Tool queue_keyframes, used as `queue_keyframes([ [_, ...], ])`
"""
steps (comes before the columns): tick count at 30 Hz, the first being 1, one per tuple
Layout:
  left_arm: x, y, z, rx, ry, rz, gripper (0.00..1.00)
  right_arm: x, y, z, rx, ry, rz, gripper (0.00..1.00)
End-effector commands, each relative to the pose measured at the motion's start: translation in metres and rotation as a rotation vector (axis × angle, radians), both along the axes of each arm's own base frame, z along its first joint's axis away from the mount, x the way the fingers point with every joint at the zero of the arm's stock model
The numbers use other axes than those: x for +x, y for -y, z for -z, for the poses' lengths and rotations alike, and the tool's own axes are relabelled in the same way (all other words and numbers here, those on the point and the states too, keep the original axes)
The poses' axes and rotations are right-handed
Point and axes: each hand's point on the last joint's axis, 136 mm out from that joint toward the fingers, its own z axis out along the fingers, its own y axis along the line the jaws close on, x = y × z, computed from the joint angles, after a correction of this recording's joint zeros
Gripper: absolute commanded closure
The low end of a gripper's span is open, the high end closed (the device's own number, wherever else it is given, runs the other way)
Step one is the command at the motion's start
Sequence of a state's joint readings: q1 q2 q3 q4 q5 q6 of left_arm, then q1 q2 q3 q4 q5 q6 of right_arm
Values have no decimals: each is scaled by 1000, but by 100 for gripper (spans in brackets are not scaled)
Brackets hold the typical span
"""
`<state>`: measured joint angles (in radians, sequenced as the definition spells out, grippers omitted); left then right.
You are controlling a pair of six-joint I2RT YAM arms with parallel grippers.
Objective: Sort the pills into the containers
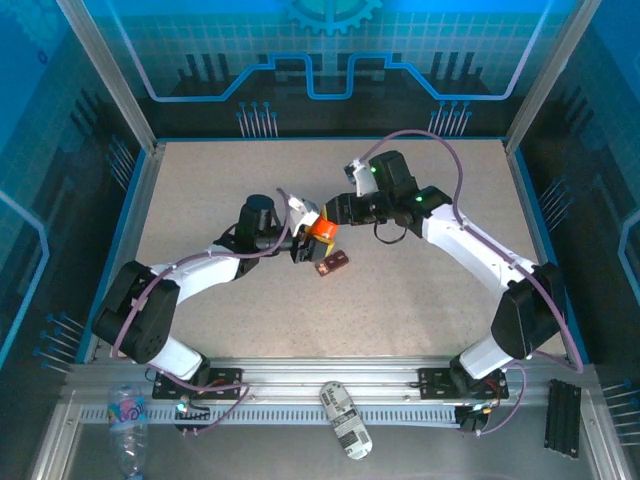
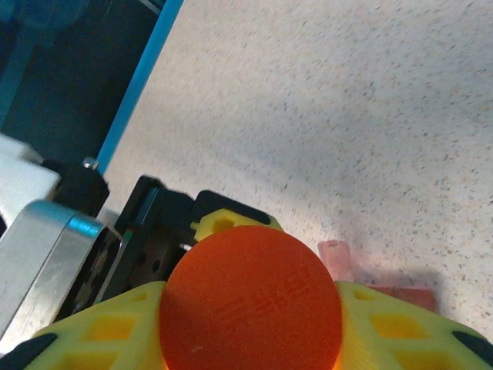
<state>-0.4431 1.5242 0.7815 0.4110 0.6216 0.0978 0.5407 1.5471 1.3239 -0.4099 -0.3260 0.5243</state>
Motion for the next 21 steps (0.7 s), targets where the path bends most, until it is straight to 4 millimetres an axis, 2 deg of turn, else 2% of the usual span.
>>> queue_keyframes([
  [1, 4, 22, -87, -171, 320, 39, 100, -15, -14, 28, -11, -101, 36, 73],
  [3, 5, 21, -84, -166, 320, 33, 100, -14, -10, 21, -5, -84, 34, 65],
  [5, 5, 20, -83, -160, 314, 40, 100, -13, -2, 6, 25, -47, 26, 47],
  [6, 4, 19, -83, -161, 310, 51, 100, -15, 4, -4, 45, -31, 17, 38],
  [9, 0, 15, -82, -152, 299, 82, 100, -26, 21, -41, 102, 69, -56, 22],
  [11, -6, 14, -82, -148, 293, 121, 100, -38, 29, -60, 108, 118, -121, 19],
  [14, -15, 14, -79, -134, 287, 182, 100, -48, 42, -75, 65, 167, -169, 18],
  [18, -24, 15, -79, -135, 277, 229, 100, -43, 53, -86, 15, 181, -174, 18],
  [21, -29, 16, -83, -145, 270, 249, 100, -36, 51, -90, 1, 166, -189, 18],
])
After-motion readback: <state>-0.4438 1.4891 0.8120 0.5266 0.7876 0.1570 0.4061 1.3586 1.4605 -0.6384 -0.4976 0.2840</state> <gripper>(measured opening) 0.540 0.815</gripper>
